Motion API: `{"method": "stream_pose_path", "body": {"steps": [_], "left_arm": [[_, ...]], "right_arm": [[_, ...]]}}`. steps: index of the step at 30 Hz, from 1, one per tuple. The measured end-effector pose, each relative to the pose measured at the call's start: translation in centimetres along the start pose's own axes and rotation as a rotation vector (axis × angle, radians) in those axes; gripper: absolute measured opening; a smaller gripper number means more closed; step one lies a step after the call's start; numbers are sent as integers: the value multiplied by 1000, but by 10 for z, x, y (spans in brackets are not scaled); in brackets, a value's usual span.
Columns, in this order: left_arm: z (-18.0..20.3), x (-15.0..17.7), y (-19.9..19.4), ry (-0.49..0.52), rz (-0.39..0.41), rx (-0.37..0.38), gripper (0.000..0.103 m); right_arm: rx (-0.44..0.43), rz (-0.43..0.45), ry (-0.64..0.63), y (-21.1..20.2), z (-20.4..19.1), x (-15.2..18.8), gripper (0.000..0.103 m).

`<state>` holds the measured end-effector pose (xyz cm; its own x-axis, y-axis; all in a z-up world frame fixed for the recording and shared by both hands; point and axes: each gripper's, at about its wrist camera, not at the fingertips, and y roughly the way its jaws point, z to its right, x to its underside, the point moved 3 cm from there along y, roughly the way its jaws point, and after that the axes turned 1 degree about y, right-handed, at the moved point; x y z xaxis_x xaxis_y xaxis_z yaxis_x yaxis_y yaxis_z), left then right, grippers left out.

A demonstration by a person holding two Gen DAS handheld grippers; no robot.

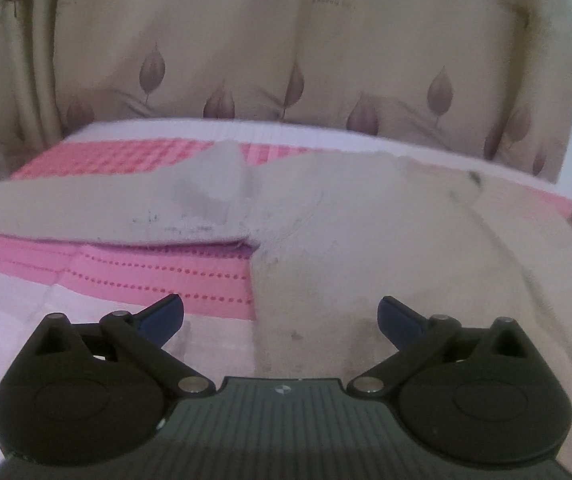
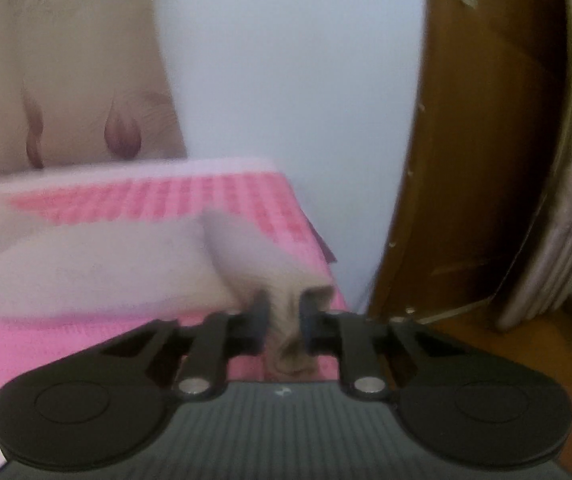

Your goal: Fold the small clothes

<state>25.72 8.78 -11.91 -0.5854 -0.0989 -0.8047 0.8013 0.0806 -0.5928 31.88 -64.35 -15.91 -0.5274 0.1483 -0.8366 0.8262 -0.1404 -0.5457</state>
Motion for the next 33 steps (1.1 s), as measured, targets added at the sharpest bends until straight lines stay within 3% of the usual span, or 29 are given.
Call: {"method": "stream_pose_path", "body": {"steps": [3, 7, 11, 15, 17, 19, 21, 22, 23, 25, 27, 33], "left_arm": [[-8, -1, 1, -31, 3, -8, 102], [-20, -3, 2, -69, 36, -29, 103], [-31, -7, 4, -110, 59, -32, 103], [-36, -8, -1, -138, 109, -5, 103], [-39, -7, 0, -157, 101, 34, 103], [-45, -6, -1, -192, 106, 52, 103], [-52, -5, 0, -244, 106, 73, 103], [-55, -5, 1, -268, 100, 92, 103], [-58, -4, 3, -291, 95, 101, 103], [-62, -3, 3, -329, 94, 106, 103], [-63, -3, 3, -331, 98, 108, 103], [-59, -4, 4, -310, 87, 89, 103]], "right_arm": [[-113, 51, 231, -15, 14, -14, 16], [-217, 90, 404, -41, 16, -29, 16], [-333, 112, 553, -60, -1, -53, 10], [-425, 145, 574, -80, -46, -83, 10], [-397, 160, 511, -90, -71, -97, 10], [-265, 189, 301, -100, -89, -105, 12], [-222, 112, 123, -96, -104, -95, 35], [-185, 41, 25, -89, -115, -82, 64], [-145, 10, -66, -84, -125, -68, 83], [-76, -16, -259, -73, -146, -36, 85], [-30, -54, -341, -56, -156, -12, 85], [-9, -102, -276, -23, -124, 16, 83]]}}
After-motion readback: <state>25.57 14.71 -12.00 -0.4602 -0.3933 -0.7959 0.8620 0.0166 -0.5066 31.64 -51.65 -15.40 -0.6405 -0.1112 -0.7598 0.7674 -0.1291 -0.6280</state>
